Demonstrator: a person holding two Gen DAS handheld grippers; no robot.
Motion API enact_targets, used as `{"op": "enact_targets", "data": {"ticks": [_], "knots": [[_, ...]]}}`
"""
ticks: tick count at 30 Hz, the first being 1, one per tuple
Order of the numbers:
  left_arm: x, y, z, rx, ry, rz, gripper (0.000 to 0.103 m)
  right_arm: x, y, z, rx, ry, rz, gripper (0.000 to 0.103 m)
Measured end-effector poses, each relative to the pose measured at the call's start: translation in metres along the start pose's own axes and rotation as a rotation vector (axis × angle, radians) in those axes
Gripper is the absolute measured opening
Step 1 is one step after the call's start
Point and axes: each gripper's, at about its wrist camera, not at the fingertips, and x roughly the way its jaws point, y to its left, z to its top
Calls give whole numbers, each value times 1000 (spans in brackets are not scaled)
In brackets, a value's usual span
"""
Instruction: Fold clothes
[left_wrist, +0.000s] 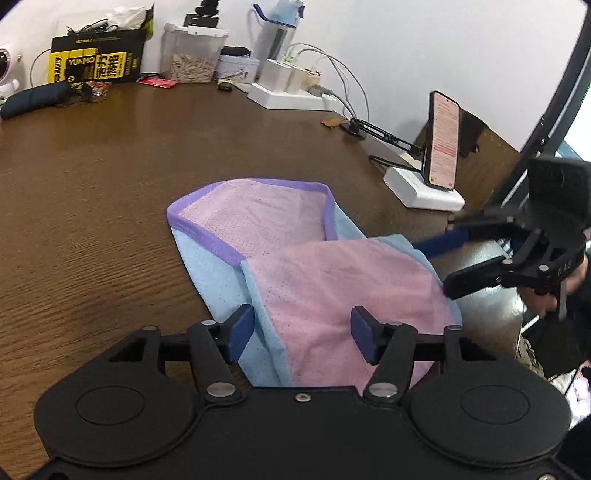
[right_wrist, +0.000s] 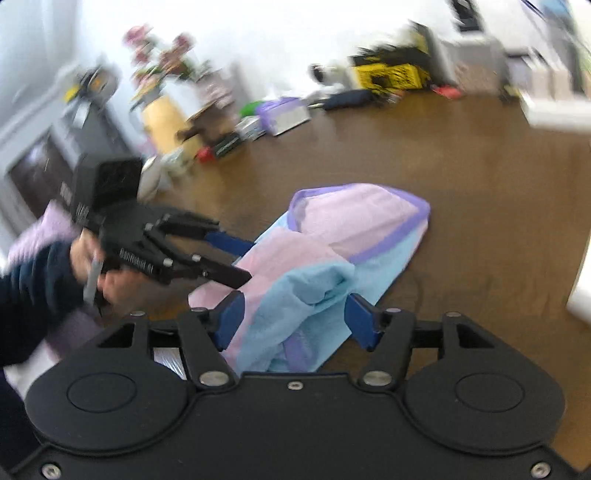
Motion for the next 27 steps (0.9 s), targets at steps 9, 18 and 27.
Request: {"op": "enact_targets", "data": {"ticks": [9,18,27], "knots": [[-21,-31,-18,-9,-152,127,6,30,-5,12,71,-54,59,8],[-15,-45,-27,-13,-188,307,30,46,-14,15,14,2,-73,30],[-31,-62,-18,30,-303,298,54,-10,34,-15,-108,-111,-218,56]]}}
